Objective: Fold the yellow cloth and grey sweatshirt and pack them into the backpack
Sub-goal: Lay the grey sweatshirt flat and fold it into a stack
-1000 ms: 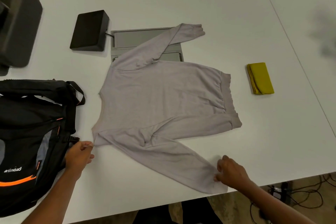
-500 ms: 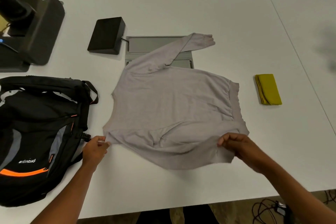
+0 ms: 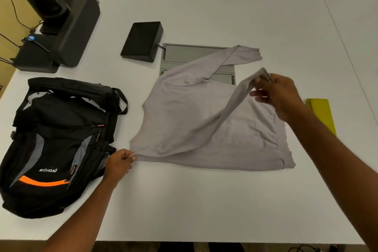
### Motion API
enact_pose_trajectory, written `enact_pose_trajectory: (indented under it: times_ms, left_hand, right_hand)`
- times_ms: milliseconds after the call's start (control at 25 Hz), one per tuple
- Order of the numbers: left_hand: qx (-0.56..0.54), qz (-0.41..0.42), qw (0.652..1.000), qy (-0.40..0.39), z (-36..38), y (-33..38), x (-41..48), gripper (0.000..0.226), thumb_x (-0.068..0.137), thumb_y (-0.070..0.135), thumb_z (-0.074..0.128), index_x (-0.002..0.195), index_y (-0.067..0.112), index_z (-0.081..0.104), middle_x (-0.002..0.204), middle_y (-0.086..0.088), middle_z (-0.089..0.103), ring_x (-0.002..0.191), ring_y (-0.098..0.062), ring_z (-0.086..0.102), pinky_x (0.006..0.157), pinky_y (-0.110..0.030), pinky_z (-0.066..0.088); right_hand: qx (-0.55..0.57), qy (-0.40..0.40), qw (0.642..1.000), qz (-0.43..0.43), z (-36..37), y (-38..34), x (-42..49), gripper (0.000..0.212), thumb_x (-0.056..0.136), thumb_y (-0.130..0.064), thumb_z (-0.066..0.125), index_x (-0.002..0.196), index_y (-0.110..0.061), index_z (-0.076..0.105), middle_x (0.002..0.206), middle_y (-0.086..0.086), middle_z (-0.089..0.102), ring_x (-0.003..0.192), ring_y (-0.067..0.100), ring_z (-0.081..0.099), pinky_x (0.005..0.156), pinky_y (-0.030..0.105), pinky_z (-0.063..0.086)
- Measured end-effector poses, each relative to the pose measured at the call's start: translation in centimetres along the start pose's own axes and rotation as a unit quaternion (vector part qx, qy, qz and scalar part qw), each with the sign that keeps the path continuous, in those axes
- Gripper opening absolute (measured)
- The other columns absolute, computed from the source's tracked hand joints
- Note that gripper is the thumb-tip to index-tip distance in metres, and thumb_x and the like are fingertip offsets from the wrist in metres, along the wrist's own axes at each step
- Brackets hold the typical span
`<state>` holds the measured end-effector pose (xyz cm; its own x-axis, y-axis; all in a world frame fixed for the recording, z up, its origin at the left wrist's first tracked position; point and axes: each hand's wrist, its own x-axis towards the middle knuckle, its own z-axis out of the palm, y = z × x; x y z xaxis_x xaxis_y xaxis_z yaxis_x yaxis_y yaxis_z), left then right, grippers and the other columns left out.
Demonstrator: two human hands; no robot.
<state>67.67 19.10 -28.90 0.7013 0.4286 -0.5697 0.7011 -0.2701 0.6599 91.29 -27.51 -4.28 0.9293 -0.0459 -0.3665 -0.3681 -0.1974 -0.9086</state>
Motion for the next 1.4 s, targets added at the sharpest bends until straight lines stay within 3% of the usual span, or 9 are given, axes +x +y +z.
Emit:
enact_pose_trajectory:
  times_ms: [80,160,320,600,760,880,1080,1200,1400]
  left_hand:
    - [0.037,0.018,0.999,-0.002,-0.3,-0.9,0.7,0.012,0.096,0.013,0.079,0.089,0.008,0.071,0.075,-0.013,0.071,0.065,-0.027,0.066,0.064,-0.039,0.054]
    - [0.074,0.021,0.997,-0.003,-0.4,-1.9,1.5,0.012,0.095,0.018,0.081,0.087,0.015,0.072,0.071,-0.009,0.072,0.062,-0.026,0.066,0.068,-0.048,0.06]
    - [0.089,0.001,0.996,-0.006,-0.1,-3.1,2.4,0.013,0.092,0.021,0.083,0.086,0.02,0.072,0.066,-0.008,0.071,0.058,-0.026,0.065,0.072,-0.054,0.063]
    - [0.101,-0.03,0.994,-0.02,-0.2,-3.5,3.1,0.017,0.094,0.026,0.081,0.084,0.017,0.071,0.062,-0.003,0.065,0.057,-0.026,0.064,0.073,-0.057,0.065]
    - [0.14,-0.034,0.989,-0.028,-0.5,-2.5,2.7,0.021,0.095,0.037,0.08,0.089,0.019,0.071,0.068,0.0,0.068,0.06,-0.025,0.066,0.066,-0.044,0.062]
    - [0.193,-0.023,0.98,-0.031,-0.6,-0.8,2.0,0.032,0.092,0.052,0.079,0.082,0.025,0.066,0.074,-0.001,0.07,0.068,-0.026,0.069,0.069,-0.041,0.06]
    - [0.21,0.06,0.976,0.016,0.4,2.5,0.9,0.025,0.095,0.041,0.08,0.092,0.017,0.073,0.08,-0.002,0.072,0.077,-0.024,0.069,0.073,-0.04,0.056]
    - [0.126,0.027,0.992,0.0,1.2,3.1,1.3,0.021,0.097,0.034,0.079,0.099,0.014,0.073,0.079,-0.007,0.074,0.065,-0.029,0.073,0.068,-0.036,0.057]
    - [0.091,-0.002,0.996,0.004,1.5,4.1,1.5,0.013,0.103,0.021,0.072,0.102,0.008,0.072,0.079,-0.013,0.073,0.055,-0.029,0.069,0.054,-0.027,0.048]
  right_hand:
    - [0.012,0.028,0.999,0.011,0.6,-1.5,3.3,0.019,0.097,-0.026,0.077,0.105,-0.009,0.073,0.078,0.004,0.073,0.081,0.029,0.074,0.065,0.033,0.058]
    - [0.02,0.022,0.999,0.015,1.7,-2.8,6.3,0.018,0.098,-0.028,0.075,0.105,-0.011,0.071,0.08,0.005,0.073,0.086,0.034,0.077,0.075,0.039,0.061]
    - [0.022,-0.014,0.999,0.019,5.2,-5.0,11.2,0.019,0.101,-0.024,0.071,0.113,-0.009,0.072,0.098,0.012,0.079,0.104,0.034,0.078,0.099,0.049,0.061]
    - [0.005,-0.12,0.992,-0.022,8.8,-3.7,12.9,0.058,0.096,-0.018,0.076,0.147,-0.027,0.051,0.147,-0.004,0.062,0.125,0.012,0.066,0.095,0.039,0.061]
    - [-0.117,-0.131,0.984,0.019,4.5,3.3,10.5,0.045,0.094,-0.024,0.08,0.136,-0.018,0.066,0.131,-0.001,0.072,0.119,0.016,0.071,0.1,0.047,0.06]
    - [-0.183,-0.11,0.974,0.075,-1.1,10.0,7.5,0.034,0.095,-0.02,0.079,0.128,-0.017,0.071,0.121,0.001,0.076,0.116,0.022,0.071,0.092,0.042,0.062]
    - [-0.425,-0.063,0.895,0.119,-10.6,20.5,2.2,0.02,0.091,-0.011,0.078,0.111,-0.013,0.078,0.112,0.008,0.075,0.109,0.032,0.068,0.094,0.041,0.052]
    - [-0.507,-0.089,0.846,0.139,-14.1,24.6,0.3,0.026,0.09,-0.011,0.075,0.116,-0.016,0.077,0.119,0.006,0.073,0.114,0.032,0.066,0.095,0.038,0.051]
    - [-0.55,-0.077,0.825,0.109,-15.6,27.7,0.1,0.036,0.083,-0.025,0.085,0.115,-0.022,0.071,0.114,0.009,0.067,0.107,0.033,0.064,0.088,0.043,0.055]
